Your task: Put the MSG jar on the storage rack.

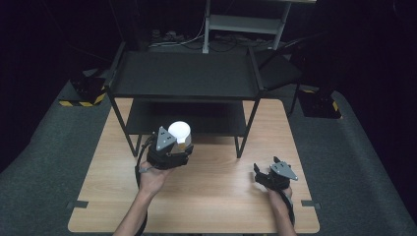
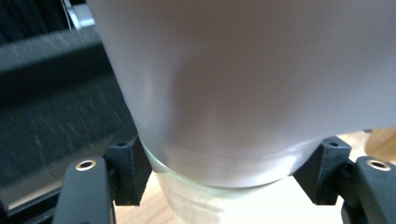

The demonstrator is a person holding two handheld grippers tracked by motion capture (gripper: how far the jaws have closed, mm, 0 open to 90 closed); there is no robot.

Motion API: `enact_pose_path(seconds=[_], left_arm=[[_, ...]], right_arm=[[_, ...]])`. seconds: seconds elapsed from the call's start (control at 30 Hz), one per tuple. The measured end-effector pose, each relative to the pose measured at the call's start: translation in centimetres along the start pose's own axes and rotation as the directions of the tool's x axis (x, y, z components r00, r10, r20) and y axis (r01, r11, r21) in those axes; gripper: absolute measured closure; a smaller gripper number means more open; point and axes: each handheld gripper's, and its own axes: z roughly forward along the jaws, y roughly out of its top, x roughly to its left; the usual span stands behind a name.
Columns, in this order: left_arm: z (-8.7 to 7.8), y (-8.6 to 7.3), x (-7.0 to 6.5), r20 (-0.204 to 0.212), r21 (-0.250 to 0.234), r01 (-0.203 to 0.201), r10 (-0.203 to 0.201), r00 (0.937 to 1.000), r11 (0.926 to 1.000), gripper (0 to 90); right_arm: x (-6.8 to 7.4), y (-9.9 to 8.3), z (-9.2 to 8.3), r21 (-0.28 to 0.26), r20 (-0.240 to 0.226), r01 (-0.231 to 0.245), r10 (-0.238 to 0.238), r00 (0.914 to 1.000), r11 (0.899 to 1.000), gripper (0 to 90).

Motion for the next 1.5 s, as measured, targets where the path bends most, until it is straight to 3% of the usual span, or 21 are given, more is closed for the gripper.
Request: enact_pose_path(seconds=[0.37, 0.57, 0.83, 1.13, 1.5], left_arm=[[1.4, 3.0, 0.2, -0.016, -0.005, -0.011, 0.011, 0.9998, 0.9999, 31.4], [2.7, 3.9, 0.0, -0.068, -0.011, 0.017, -0.017, 0.9975, 0.9998, 31.4], [3.7, 4.2, -0.4, -0.114, -0.028, 0.038, -0.041, 0.9926, 0.9989, 31.4], [5.1, 3.8, -1.2, -0.180, -0.045, 0.060, -0.067, 0.9813, 0.9972, 31.4], [5.9, 3.7, -1.1, -0.197, -0.057, 0.072, -0.082, 0.9769, 0.9958, 31.4]], right_arm=[[0.0, 0.0, 0.0, 0.000, -0.001, -0.001, 0.001, 1.0000, 1.000, 14.2], [0.0, 0.0, 0.0, -0.002, 0.001, -0.003, 0.003, 1.0000, 1.000, 14.0], [0.0, 0.0, 0.0, -0.002, -0.001, -0.003, 0.003, 1.0000, 1.000, 13.9], [-0.1, 0.0, 0.0, -0.003, -0.002, -0.002, 0.002, 1.0000, 1.000, 13.9], [-0.1, 0.0, 0.0, -0.003, -0.003, -0.002, 0.002, 1.0000, 1.000, 13.9]])
